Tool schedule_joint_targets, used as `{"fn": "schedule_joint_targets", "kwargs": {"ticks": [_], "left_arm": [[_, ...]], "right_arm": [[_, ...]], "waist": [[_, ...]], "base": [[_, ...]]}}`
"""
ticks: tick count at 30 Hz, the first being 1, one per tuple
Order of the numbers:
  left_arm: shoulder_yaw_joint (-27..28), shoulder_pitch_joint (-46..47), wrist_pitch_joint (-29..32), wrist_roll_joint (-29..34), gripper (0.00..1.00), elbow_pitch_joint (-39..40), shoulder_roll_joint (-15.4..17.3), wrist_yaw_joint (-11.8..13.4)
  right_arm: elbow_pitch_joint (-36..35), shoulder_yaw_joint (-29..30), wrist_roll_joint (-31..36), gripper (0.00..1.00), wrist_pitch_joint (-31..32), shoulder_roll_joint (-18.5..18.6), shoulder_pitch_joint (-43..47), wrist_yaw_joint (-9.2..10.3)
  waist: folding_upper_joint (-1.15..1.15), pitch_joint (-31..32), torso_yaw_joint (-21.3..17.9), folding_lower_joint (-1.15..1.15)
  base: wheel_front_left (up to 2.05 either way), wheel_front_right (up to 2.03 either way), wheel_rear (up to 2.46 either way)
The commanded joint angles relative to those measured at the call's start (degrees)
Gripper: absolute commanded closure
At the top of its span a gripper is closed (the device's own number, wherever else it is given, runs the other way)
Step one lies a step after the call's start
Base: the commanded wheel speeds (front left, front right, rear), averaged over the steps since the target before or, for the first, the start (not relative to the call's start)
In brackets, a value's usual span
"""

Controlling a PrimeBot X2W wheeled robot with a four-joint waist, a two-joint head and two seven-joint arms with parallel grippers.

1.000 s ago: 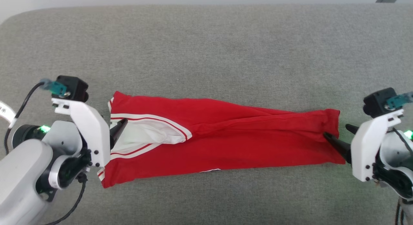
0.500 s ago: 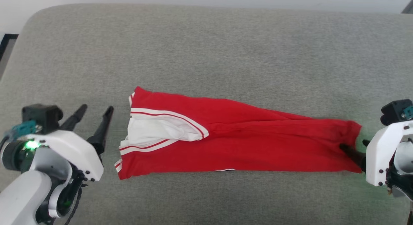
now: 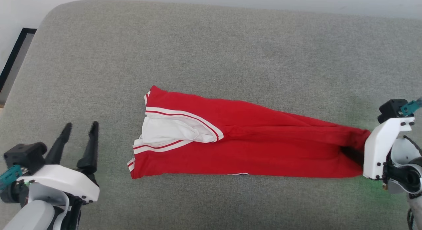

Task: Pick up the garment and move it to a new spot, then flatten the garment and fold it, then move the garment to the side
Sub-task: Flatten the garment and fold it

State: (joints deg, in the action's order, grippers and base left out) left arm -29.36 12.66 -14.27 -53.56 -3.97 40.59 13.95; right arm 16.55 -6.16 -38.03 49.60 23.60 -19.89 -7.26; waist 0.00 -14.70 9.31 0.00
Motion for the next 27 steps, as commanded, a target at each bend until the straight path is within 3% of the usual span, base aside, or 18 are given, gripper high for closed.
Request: {"fn": "schedule_joint_targets", "kwargs": {"ticks": [1, 7, 15, 22, 27], "left_arm": [[1.5, -1.0, -0.7, 0.7, 0.0, -0.6, -0.8, -0.4], [10.3, -5.2, -1.0, 7.2, 0.0, 0.3, -5.1, -2.3], [20.8, -10.9, -1.0, 14.0, 0.0, 1.7, -12.0, -7.2], [25.3, -12.1, -1.0, 18.6, 0.0, 1.4, -17.2, -11.3], [27.2, -11.9, -1.0, 20.8, 0.0, 0.2, -19.2, -13.7]], "right_arm": [[1.8, -2.2, -1.7, 1.0, -0.7, -2.1, 0.4, -0.42], [2.8, -1.2, -6.9, 1.0, -3.5, 0.3, -2.3, -0.34], [5.4, 2.4, -7.8, 1.0, -6.6, 6.2, -3.0, -0.22], [11.2, 5.8, -6.1, 1.0, -8.5, 10.9, -4.5, -0.22], [14.3, 6.1, -4.5, 1.0, -9.5, 11.6, -6.1, -0.22]], "waist": [[0.0, 0.0, 0.1, 0.0], [0.0, 0.2, -1.1, 0.0], [0.0, 0.2, -3.7, 0.0], [0.0, 0.1, -5.6, 0.0], [0.0, 0.2, -6.5, 0.0]], "base": [[0.0, 0.0, 0.0], [0.0, 0.0, 0.0], [0.0, 0.0, 0.0], [0.0, 0.0, 0.0], [0.0, 0.0, 0.0]]}}
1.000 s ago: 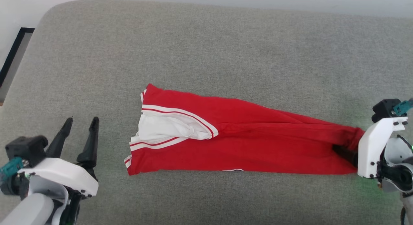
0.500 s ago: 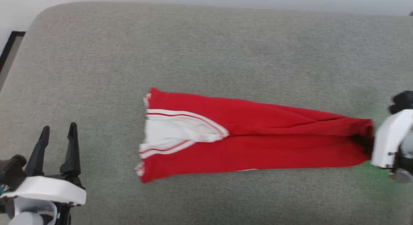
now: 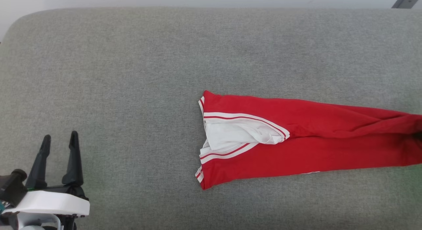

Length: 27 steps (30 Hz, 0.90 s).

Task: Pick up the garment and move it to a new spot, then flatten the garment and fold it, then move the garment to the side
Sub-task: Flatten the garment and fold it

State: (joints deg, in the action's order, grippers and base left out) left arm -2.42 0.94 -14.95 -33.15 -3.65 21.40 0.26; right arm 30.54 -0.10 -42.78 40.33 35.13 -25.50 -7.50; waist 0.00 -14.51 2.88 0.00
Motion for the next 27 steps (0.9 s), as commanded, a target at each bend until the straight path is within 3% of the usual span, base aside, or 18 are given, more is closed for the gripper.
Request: {"fn": "schedule_joint_targets", "kwargs": {"ticks": [1, 5, 10, 16, 21, 27], "left_arm": [[0.5, -0.1, -0.3, 0.6, 0.0, -0.3, -0.4, -0.4], [1.7, -0.3, -0.3, 1.8, 0.0, -1.0, -1.2, -1.3], [2.9, -1.0, -0.3, 2.8, 0.0, -1.3, -2.6, -2.4], [2.6, -0.1, -0.3, 4.1, 0.0, -2.2, -3.5, -3.3], [1.6, 1.5, -0.3, 5.2, 0.0, -3.5, -4.3, -4.0], [-0.7, 3.3, -0.3, 6.6, 0.0, -5.5, -5.8, -4.9]], "right_arm": [[-0.1, -0.2, -0.2, 1.0, 0.0, -0.4, -0.8, 0.02], [-4.6, -1.9, -2.3, 1.0, 0.8, -1.8, 0.0, 0.01], [-15.3, -4.2, -6.4, 1.0, 2.4, -3.7, 3.1, 0.01], [-25.4, -8.6, -5.3, 1.0, 4.2, -6.2, 4.6, 0.01], [-27.6, -13.1, -4.7, 1.0, 4.9, -9.7, 2.2, 0.01], [-24.8, -17.9, -3.8, 1.0, 3.7, -13.3, -0.6, 0.01]], "waist": [[0.0, 0.1, -0.2, 0.0], [0.0, 0.5, -0.6, 0.0], [0.0, 1.1, -0.6, 0.0], [0.0, 1.3, 1.0, 0.0], [0.0, 1.8, 3.6, 0.0], [0.0, 2.5, 7.5, 0.0]], "base": [[0.0, 0.0, 0.0], [0.0, 0.0, 0.0], [0.0, 0.0, 0.0], [0.0, 0.0, 0.0], [0.0, 0.0, 0.0], [0.0, 0.0, 0.0]]}}
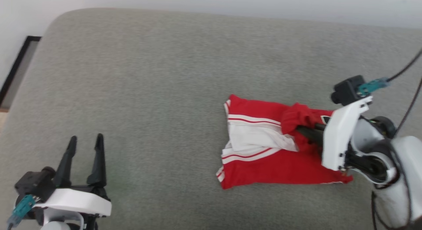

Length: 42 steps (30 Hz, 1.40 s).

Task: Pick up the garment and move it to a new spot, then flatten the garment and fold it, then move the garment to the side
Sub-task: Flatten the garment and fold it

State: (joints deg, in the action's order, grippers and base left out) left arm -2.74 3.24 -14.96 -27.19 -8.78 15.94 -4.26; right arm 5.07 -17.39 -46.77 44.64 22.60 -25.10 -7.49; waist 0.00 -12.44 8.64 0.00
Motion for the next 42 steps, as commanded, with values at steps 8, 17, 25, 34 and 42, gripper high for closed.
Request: {"fn": "schedule_joint_targets", "kwargs": {"ticks": [8, 17, 25, 34, 42], "left_arm": [[-1.2, 2.6, -0.3, 1.4, 0.0, -2.0, -1.6, -1.2], [0.0, 1.5, -0.3, 1.1, 0.0, -2.6, -2.2, -1.9], [2.7, -0.3, -0.3, 1.5, 0.0, -1.1, -1.8, -2.2], [6.0, -2.6, -0.3, 2.5, 0.0, 0.3, -0.9, -1.8], [8.2, -4.3, -0.3, 3.9, 0.0, 1.3, -1.5, -1.5]], "right_arm": [[6.8, -5.3, 2.1, 1.0, -3.8, -3.5, -4.5, 0.0], [11.2, -9.0, 1.7, 0.0, -7.1, -4.0, -7.1, 0.0], [5.9, -6.9, 1.6, 0.0, -11.7, -0.6, -5.5, 0.0], [0.3, -3.0, 5.5, 0.0, -21.9, 3.3, -0.9, 0.0], [0.3, 0.7, 11.1, 0.0, -38.6, 5.1, 4.4, 0.0]], "waist": [[0.0, 1.2, 5.0, 0.0], [0.0, 2.3, 4.5, 0.0], [0.0, 3.2, 0.1, 0.0], [0.0, 4.2, -5.8, 0.0], [0.0, 5.7, -9.6, 0.0]], "base": [[0.0, 0.0, 0.0], [0.0, 0.0, 0.0], [0.0, 0.0, 0.0], [0.0, 0.0, 0.0], [0.0, 0.0, 0.0]]}}
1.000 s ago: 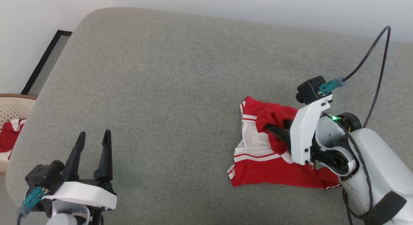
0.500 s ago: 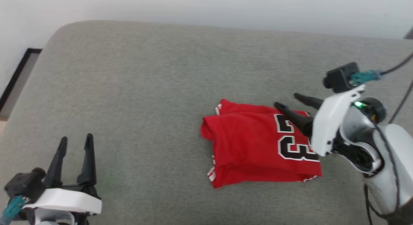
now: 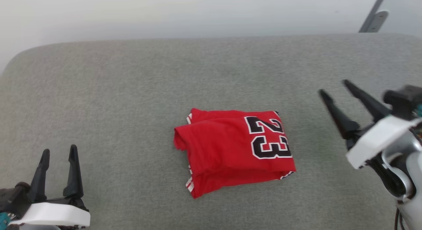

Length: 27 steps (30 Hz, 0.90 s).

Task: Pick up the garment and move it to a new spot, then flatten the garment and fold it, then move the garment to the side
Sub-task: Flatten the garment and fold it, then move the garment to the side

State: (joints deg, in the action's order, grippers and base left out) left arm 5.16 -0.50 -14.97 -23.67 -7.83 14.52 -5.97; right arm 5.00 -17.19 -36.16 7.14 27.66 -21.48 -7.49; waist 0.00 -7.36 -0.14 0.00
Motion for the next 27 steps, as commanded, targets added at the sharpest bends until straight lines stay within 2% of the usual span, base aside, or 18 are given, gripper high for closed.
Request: {"fn": "schedule_joint_targets", "kwargs": {"ticks": [1, 6, 16, 27], "left_arm": [[0.6, -1.0, -0.3, 0.9, 0.0, 0.5, -0.1, 0.2], [2.0, -2.3, -0.3, 1.7, 0.0, 1.3, -0.5, -0.3], [2.9, -5.8, -0.3, 2.4, 0.0, 3.0, -0.6, -1.3], [0.6, -9.7, -0.3, 0.2, 0.0, 3.3, 2.1, -1.5]], "right_arm": [[0.8, 1.0, 1.6, 0.0, -3.0, 0.2, 1.5, 0.01], [3.1, 2.3, 5.0, 0.0, -10.9, 0.8, 5.2, 0.0], [9.5, 5.6, 6.9, 0.0, -20.2, 0.3, 11.0, 0.0], [10.4, 10.3, 6.6, 0.0, -22.3, -1.6, 17.2, 0.0]], "waist": [[0.0, 0.8, -1.1, 0.0], [0.0, 1.9, -2.6, 0.0], [0.0, 4.8, -3.5, 0.0], [0.0, 7.7, -2.3, 0.0]], "base": [[0.0, 0.0, 0.0], [0.0, 0.0, 0.0], [0.0, 0.0, 0.0], [0.0, 0.0, 0.0]]}}
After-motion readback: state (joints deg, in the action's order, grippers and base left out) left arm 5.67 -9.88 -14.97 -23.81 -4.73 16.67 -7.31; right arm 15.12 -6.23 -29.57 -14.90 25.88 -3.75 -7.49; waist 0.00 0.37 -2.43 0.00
